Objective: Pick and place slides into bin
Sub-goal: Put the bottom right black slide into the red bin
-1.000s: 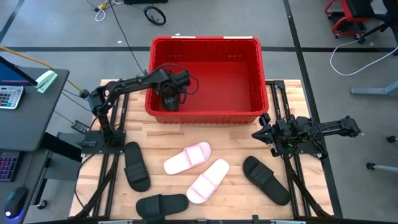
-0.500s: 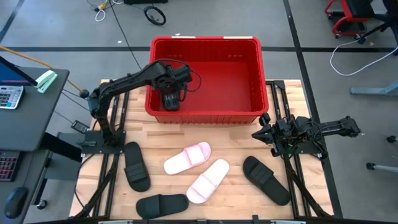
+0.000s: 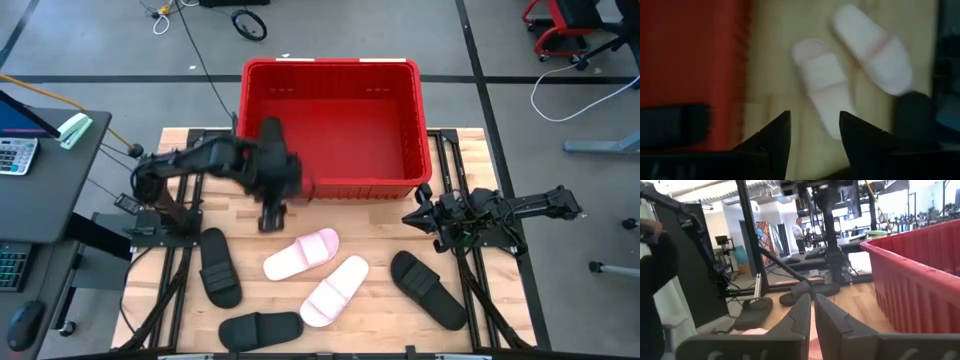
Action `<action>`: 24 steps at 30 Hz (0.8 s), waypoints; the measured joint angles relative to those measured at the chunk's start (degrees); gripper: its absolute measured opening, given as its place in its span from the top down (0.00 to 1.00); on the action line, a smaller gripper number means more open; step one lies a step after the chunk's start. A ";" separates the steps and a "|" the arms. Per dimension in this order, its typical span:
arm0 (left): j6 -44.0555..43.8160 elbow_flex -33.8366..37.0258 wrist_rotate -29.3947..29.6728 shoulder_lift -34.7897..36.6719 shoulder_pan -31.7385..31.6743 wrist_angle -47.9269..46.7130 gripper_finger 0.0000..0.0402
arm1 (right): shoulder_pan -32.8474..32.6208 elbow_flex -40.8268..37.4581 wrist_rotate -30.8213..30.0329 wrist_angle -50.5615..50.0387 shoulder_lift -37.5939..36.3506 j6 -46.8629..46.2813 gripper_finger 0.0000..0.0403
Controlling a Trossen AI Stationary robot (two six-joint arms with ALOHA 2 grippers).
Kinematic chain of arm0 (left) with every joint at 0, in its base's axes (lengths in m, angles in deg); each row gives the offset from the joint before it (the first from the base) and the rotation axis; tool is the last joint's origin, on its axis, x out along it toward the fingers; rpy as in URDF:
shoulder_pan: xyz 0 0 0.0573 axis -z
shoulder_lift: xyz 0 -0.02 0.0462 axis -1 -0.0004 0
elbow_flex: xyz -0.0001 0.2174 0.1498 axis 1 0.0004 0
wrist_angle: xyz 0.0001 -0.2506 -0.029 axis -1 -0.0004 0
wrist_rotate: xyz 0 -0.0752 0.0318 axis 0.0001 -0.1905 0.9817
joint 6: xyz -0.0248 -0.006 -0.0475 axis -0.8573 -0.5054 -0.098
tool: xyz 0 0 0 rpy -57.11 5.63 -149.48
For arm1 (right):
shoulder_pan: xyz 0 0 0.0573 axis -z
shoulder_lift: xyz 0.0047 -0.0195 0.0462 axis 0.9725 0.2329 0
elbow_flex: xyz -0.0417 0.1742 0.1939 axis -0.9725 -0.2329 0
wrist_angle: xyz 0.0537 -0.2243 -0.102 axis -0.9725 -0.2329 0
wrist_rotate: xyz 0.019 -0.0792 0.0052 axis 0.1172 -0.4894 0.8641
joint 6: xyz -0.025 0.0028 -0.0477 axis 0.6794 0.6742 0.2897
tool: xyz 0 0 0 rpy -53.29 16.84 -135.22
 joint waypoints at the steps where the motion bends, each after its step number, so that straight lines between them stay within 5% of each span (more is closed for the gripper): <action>1: -1.46 0.00 0.94 0.05 2.29 0.00 0.57 | 0.00 -0.01 0.01 0.01 0.22 -0.96 0.92; 12: -15.07 3.93 15.11 -2.35 19.62 4.79 0.57 | -0.02 0.01 1.70 1.65 6.96 4.78 0.92; 18: -27.86 18.10 25.84 -2.34 23.85 6.81 0.57 | -0.03 2.42 10.14 6.68 7.96 5.79 0.92; 24: -38.34 32.51 21.74 -2.45 27.15 18.32 0.57 | 0.07 8.37 10.92 4.52 9.56 -1.86 0.92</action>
